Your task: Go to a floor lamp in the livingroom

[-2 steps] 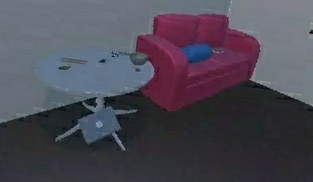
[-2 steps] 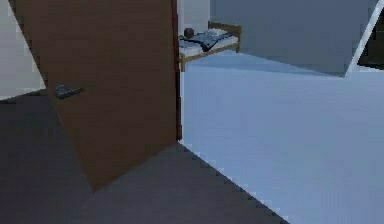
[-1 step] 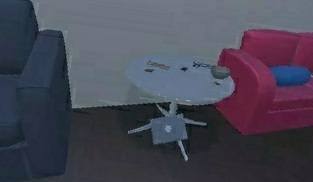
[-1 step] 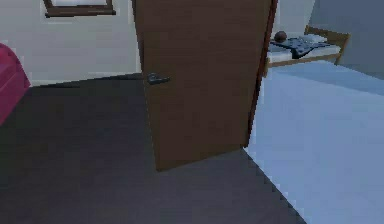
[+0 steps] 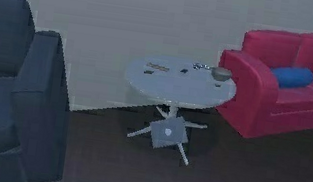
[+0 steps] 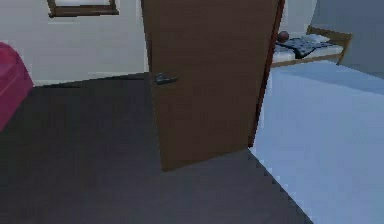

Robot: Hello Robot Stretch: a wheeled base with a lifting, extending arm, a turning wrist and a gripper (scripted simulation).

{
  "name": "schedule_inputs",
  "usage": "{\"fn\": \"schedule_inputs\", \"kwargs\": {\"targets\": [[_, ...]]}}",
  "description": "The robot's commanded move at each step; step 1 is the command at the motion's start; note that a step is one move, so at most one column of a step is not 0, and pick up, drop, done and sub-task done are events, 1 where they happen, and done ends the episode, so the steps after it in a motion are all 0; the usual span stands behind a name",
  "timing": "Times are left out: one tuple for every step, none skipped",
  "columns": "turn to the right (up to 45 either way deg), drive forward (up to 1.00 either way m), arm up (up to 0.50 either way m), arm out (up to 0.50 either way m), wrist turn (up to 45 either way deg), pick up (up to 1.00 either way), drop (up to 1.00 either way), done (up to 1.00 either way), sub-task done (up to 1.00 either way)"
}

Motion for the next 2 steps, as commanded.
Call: {"fn": "schedule_inputs", "kwargs": {"targets": [[-45.0,0.0,0.0,0.0,0.0,0.0,0.0,0.0,0.0],[-33.0,0.0,0.0,0.0,0.0,0.0,0.0,0.0,0.0]]}}
